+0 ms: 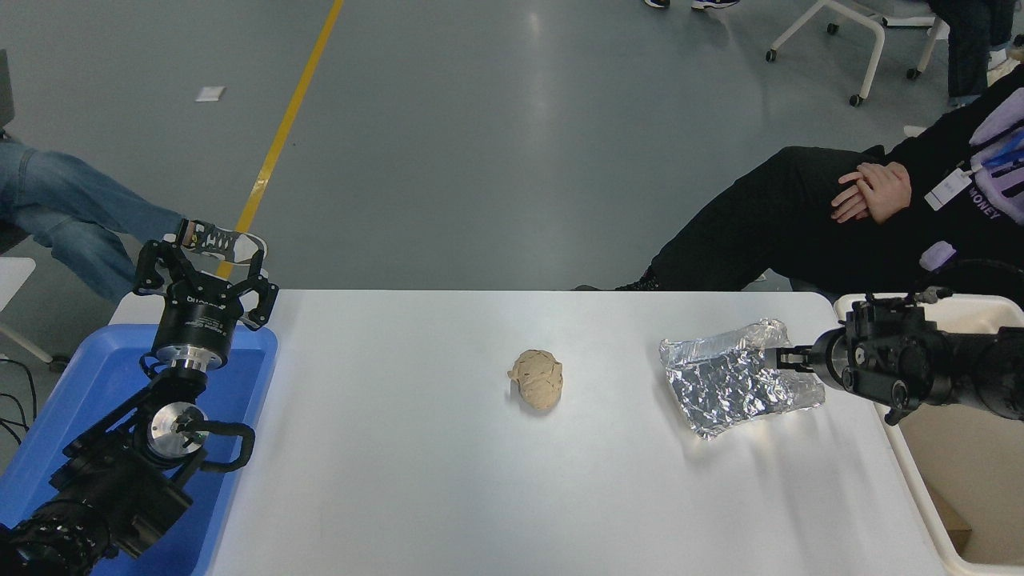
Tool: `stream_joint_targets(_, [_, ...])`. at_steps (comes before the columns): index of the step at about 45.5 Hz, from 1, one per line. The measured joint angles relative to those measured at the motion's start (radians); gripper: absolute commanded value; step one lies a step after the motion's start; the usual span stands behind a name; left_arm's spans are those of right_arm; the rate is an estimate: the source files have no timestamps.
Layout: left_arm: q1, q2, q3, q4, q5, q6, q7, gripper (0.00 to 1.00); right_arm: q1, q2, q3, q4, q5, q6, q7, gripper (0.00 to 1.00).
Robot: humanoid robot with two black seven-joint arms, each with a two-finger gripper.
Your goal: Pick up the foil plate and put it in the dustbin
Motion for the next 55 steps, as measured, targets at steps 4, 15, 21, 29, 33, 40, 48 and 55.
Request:
stream_joint_targets(4, [0.0,0.0,0.0,0.0,0.0,0.0,0.0,0.99,-0.03,0.001,0.006,-0.029,0.002,-0.011,0.0,0.88])
stream_joint_targets(15, [0.0,0.0,0.0,0.0,0.0,0.0,0.0,0.99,-0.073,0.003,0.035,-0.068,0.031,-0.027,-0.001,0.88])
stream_joint_targets(21, [0.0,0.0,0.0,0.0,0.0,0.0,0.0,0.99,-0.086,0.004,0.047,-0.075,0.049,-0.03,-0.001,0.88])
stream_joint_targets(29, [0.0,0.0,0.0,0.0,0.0,0.0,0.0,0.99,-0.096,0.005,0.055,-0.076,0.062,-0.031,-0.001,0.88])
stream_joint_targets(33, [0.0,0.0,0.0,0.0,0.0,0.0,0.0,0.99,-0.102,0.006,0.067,-0.073,0.068,-0.031,-0.001,0.79])
stream_joint_targets(40, [0.0,0.0,0.0,0.0,0.0,0.0,0.0,0.99,-0.11,0.007,0.088,-0.07,0.087,-0.024,-0.002,0.39])
stream_joint_targets(48, [0.0,0.0,0.0,0.0,0.001,0.0,0.0,0.99,-0.114,0.003,0.101,-0.06,0.142,-0.019,-0.002,0.0])
stream_joint_targets(55, [0.0,0.0,0.0,0.0,0.001,0.0,0.0,0.99,-0.114,-0.002,0.108,-0.052,0.188,-0.017,-0.002,0.0])
